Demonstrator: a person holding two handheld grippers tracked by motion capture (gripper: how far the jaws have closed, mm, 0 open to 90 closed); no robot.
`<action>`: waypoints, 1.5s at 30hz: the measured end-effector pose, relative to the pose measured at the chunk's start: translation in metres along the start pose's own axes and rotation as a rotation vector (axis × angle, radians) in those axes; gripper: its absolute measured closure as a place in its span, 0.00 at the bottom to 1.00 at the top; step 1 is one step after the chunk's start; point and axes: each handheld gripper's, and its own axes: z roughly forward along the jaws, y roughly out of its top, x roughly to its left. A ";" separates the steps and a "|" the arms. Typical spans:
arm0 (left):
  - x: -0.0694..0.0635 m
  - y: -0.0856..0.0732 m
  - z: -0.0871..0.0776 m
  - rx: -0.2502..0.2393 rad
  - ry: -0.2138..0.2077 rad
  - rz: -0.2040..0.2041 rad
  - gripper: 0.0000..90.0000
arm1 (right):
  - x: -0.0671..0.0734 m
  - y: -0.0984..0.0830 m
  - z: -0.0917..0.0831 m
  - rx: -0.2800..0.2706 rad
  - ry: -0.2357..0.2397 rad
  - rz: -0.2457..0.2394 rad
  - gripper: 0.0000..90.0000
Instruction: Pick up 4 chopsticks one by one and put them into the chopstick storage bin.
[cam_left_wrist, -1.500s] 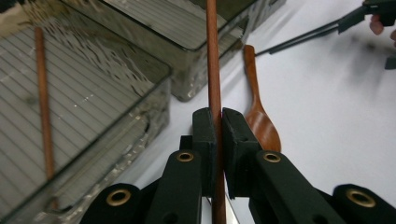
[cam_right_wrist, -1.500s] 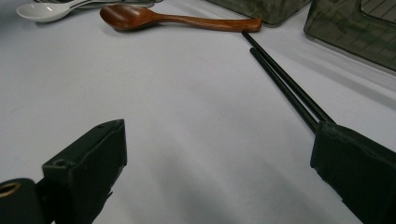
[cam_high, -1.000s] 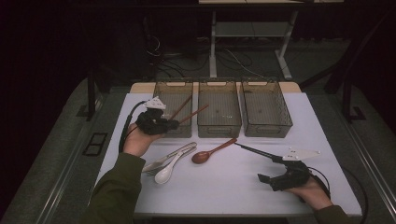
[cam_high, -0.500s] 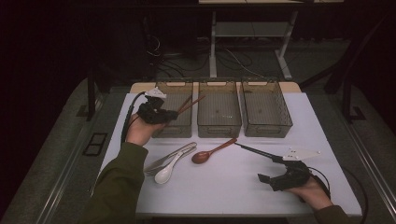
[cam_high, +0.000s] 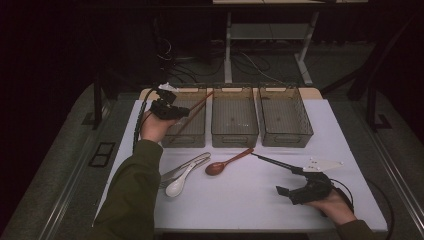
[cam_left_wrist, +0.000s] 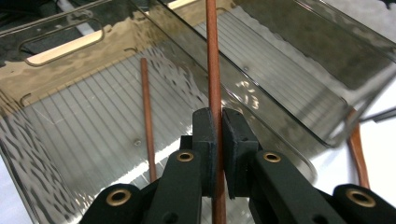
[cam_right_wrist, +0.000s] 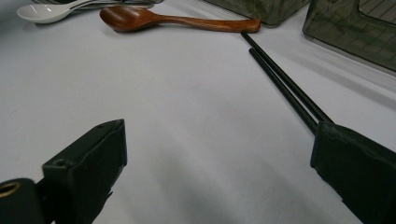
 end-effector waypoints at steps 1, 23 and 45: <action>0.002 0.002 0.002 -0.003 0.006 -0.002 0.93 | 0.000 0.000 0.000 0.001 0.000 0.000 0.04; 0.034 -0.005 0.038 0.036 0.106 -0.150 0.92 | 0.000 0.000 -0.001 -0.002 0.000 -0.001 0.04; 0.030 -0.003 0.030 -0.009 0.095 -0.124 0.67 | 0.000 0.000 -0.001 -0.003 0.000 -0.001 0.04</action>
